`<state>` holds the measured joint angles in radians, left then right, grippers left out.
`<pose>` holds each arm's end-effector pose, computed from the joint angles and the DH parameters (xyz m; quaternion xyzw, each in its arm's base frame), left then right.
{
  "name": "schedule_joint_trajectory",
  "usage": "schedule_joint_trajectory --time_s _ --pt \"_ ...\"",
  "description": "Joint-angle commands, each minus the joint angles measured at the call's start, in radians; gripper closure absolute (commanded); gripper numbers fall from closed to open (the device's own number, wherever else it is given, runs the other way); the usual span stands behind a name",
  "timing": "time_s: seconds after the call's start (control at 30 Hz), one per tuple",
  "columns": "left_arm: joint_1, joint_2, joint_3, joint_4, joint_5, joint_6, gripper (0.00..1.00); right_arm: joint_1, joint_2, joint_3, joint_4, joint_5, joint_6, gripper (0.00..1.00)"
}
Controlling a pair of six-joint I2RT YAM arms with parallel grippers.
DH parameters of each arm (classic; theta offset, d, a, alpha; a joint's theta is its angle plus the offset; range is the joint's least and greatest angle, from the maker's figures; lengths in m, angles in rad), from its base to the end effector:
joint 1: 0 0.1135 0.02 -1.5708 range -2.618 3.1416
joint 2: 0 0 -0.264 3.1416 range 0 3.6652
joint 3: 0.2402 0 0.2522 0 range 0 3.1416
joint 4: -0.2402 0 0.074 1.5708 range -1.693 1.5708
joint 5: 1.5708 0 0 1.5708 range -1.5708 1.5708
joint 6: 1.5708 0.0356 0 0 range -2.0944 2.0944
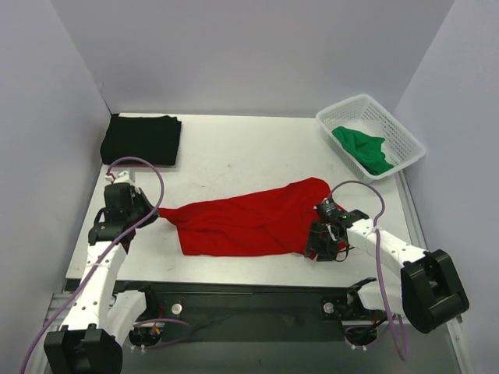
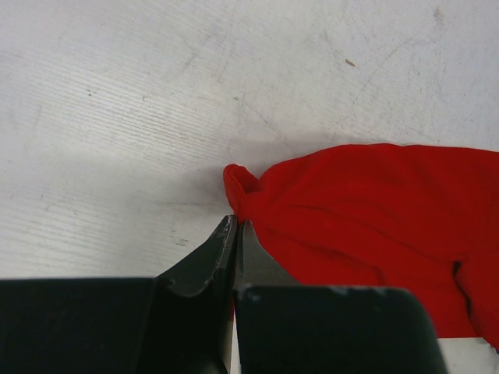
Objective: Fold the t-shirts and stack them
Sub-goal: Flatten out the tshirt
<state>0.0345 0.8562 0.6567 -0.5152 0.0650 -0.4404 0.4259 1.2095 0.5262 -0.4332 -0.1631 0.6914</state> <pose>0.1817 0.0040 0.2514 -0.2008 0.8870 -0.1126 0.4004 0.1819 0.0889 0.1543 0.1104 0.9650 0.1863 0.1483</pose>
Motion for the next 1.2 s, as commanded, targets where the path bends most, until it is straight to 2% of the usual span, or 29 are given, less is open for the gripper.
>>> schedule_joint_trajectory --time_s 0.0,0.1,0.2,0.23,0.3,0.53,0.73,0.97,1.17 --pt "0.005 -0.017 0.004 0.004 0.004 0.009 1.00 0.014 0.057 -0.011 0.074 0.045 -0.003 0.58" --pt "0.005 -0.017 0.003 0.006 0.004 0.009 1.00 0.020 0.084 -0.006 0.082 0.063 -0.007 0.62" --pt "0.005 -0.016 0.003 0.006 0.001 0.009 1.00 0.020 0.107 -0.003 0.080 0.062 -0.009 0.76" --pt "0.005 -0.014 0.003 0.009 0.001 0.009 1.00 0.019 0.107 -0.003 0.079 0.057 -0.010 0.88" --pt "0.005 -0.013 0.003 0.009 0.001 0.011 1.00 0.020 0.098 -0.002 0.073 0.054 -0.006 1.00" --pt "0.005 -0.008 0.017 0.007 -0.001 0.014 1.00 0.019 -0.007 0.086 -0.031 0.050 -0.004 1.00" --pt "0.005 -0.003 0.110 0.015 -0.008 -0.038 1.00 0.011 -0.177 0.322 -0.186 0.105 -0.019 1.00" --pt "0.002 0.128 0.366 0.121 0.027 -0.086 1.00 -0.071 -0.139 0.745 -0.291 0.221 -0.160 1.00" --pt "0.004 0.187 0.716 0.144 0.052 -0.092 1.00 -0.107 -0.099 1.151 -0.299 0.339 -0.283 1.00"
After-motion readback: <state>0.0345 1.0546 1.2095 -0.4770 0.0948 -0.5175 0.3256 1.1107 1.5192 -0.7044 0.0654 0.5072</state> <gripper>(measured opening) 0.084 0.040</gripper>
